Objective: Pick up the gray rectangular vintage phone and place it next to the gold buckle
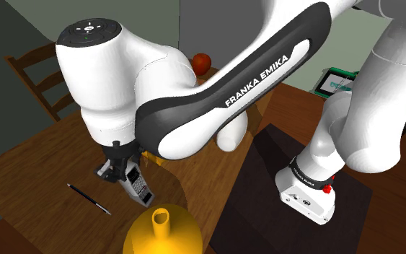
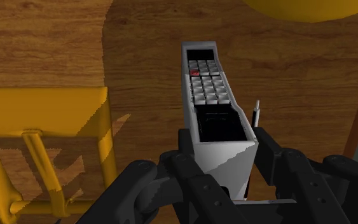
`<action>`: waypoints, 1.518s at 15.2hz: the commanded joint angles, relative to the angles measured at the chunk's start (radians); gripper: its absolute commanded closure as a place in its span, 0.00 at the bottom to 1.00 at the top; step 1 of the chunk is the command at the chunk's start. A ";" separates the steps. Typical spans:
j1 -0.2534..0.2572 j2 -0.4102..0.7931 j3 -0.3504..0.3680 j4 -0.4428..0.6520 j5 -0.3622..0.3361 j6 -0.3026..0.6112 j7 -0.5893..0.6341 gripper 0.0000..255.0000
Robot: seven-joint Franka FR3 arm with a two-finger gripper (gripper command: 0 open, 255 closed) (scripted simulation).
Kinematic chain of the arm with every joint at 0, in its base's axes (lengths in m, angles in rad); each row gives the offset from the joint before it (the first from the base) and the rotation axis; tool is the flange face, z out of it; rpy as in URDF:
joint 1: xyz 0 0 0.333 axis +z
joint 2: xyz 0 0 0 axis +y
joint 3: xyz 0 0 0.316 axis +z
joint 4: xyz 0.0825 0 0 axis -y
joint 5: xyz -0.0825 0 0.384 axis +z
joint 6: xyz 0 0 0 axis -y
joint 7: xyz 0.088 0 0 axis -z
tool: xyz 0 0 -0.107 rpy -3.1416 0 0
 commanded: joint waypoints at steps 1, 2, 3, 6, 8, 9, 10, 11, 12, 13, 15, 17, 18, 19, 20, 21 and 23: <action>0.000 0.001 0.000 -0.001 -0.001 0.002 0.001 1.00; 0.000 0.001 0.000 -0.001 -0.001 0.002 0.001 1.00; 0.000 0.001 0.000 -0.001 -0.001 0.002 0.001 1.00; 0.000 0.001 0.000 0.000 -0.001 0.001 0.001 0.00; 0.000 0.001 0.000 0.000 -0.001 0.002 0.001 0.00; 0.000 0.001 0.000 0.000 -0.001 0.002 0.001 0.00; 0.000 0.001 0.000 0.000 -0.001 0.002 0.001 0.00; 0.000 0.001 0.000 -0.001 -0.001 0.002 0.001 0.00; -0.002 -0.019 0.004 0.010 0.013 -0.027 -0.008 0.00; -0.003 -0.038 0.007 0.023 0.025 -0.056 -0.017 0.00; -0.005 -0.069 0.012 0.049 0.046 -0.109 -0.030 0.00; -0.005 -0.069 0.012 0.049 0.046 -0.109 -0.030 0.00; -0.005 -0.069 0.012 0.049 0.046 -0.109 -0.030 0.00; -0.005 -0.069 0.012 0.049 0.046 -0.109 -0.030 0.00; -0.005 -0.069 0.012 0.049 0.046 -0.109 -0.030 0.00; -0.005 -0.069 0.012 0.049 0.046 -0.109 -0.030 0.00; -0.005 -0.069 0.012 0.049 0.046 -0.109 -0.030 0.00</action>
